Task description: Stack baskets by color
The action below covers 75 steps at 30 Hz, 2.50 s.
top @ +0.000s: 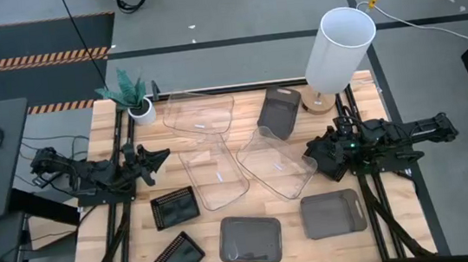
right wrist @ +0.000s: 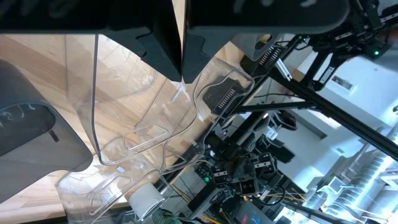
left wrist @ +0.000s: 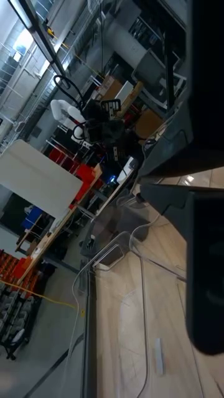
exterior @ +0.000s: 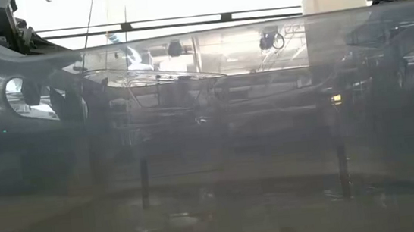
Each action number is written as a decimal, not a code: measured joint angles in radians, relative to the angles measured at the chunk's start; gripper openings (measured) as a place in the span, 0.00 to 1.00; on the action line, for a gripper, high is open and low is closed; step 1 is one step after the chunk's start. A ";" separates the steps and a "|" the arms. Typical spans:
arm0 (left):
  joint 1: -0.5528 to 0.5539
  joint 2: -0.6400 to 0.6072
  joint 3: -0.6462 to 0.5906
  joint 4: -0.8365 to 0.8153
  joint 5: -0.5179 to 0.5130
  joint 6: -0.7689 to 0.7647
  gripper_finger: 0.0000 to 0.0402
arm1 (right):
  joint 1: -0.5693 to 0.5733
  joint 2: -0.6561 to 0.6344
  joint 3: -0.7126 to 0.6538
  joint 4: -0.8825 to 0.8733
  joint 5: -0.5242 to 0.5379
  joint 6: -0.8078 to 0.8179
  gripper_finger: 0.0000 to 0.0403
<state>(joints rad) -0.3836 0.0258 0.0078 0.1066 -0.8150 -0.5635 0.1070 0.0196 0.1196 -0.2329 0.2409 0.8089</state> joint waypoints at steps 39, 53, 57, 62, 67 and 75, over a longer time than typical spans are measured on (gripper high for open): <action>0.000 0.000 0.000 0.000 0.000 0.000 0.07 | -0.001 0.005 0.000 0.119 0.233 0.066 0.05; 0.000 0.000 0.000 0.000 0.000 0.000 0.07 | -0.006 0.019 0.000 0.322 -0.218 0.320 0.04; 0.000 0.000 0.000 0.000 0.000 0.000 0.07 | -0.017 0.073 0.036 0.326 -0.307 0.291 0.03; 0.000 0.000 0.000 0.000 0.000 0.000 0.09 | -0.019 0.186 0.108 0.320 -0.401 0.211 0.02; 0.000 0.000 0.000 0.000 0.000 0.000 0.08 | -0.019 0.365 0.221 0.236 -0.571 0.123 0.03; 0.000 0.000 0.000 0.000 0.000 0.000 0.08 | -0.010 0.711 0.447 0.020 -0.704 -0.222 0.05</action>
<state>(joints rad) -0.3836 0.0259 0.0077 0.1070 -0.8150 -0.5636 0.0967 0.7309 0.5669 -0.2132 -0.4633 0.5872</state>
